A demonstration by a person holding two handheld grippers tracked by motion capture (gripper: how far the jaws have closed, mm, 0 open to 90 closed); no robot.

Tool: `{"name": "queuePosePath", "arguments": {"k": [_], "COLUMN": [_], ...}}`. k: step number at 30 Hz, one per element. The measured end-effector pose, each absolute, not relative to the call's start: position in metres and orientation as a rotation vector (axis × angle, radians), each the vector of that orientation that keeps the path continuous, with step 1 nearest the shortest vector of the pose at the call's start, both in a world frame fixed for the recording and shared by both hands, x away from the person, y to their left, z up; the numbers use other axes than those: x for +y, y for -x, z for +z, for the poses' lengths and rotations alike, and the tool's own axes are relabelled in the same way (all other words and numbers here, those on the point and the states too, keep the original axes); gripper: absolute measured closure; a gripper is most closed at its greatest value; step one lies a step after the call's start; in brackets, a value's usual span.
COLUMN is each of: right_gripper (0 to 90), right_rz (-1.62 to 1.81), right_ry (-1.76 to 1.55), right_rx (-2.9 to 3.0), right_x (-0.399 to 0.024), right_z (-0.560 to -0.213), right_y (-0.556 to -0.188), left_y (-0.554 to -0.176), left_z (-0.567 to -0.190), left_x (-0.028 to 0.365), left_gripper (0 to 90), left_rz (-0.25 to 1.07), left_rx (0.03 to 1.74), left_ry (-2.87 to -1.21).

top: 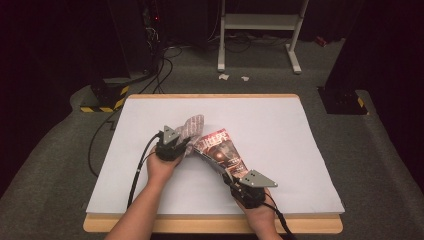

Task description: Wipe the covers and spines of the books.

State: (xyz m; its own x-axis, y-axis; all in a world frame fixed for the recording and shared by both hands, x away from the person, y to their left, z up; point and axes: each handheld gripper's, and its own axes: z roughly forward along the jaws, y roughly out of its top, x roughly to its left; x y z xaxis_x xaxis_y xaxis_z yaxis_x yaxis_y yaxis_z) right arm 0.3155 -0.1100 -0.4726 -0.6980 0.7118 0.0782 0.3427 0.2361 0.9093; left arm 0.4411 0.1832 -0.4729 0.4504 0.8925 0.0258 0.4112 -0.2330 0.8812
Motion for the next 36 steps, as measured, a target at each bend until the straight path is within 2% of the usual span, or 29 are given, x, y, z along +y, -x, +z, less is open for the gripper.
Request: {"name": "queuePosePath", "arguments": {"k": [9, 25, 36], "right_gripper": [83.9, 83.9, 83.9], "right_rz": [1.453, 1.447, 1.450], "right_ry": [-0.972, -0.966, -0.965], "right_rx": [2.163, 2.161, 2.155], "right_x": [-0.110, -0.110, -0.110], "right_z": [-0.473, -0.473, -0.473], "right_y": [-0.315, -0.314, -0.314], "left_y": [-0.450, -0.369, -0.336], "left_z": [-0.479, -0.431, -0.411], "left_x": [0.189, 0.124, 0.099], "left_gripper": [73.2, 73.3, 73.2], "left_rz": [0.714, 0.599, 0.570], "left_rx": [1.153, 0.840, 0.746], "left_ry": [-1.839, -1.811, -1.798]}}
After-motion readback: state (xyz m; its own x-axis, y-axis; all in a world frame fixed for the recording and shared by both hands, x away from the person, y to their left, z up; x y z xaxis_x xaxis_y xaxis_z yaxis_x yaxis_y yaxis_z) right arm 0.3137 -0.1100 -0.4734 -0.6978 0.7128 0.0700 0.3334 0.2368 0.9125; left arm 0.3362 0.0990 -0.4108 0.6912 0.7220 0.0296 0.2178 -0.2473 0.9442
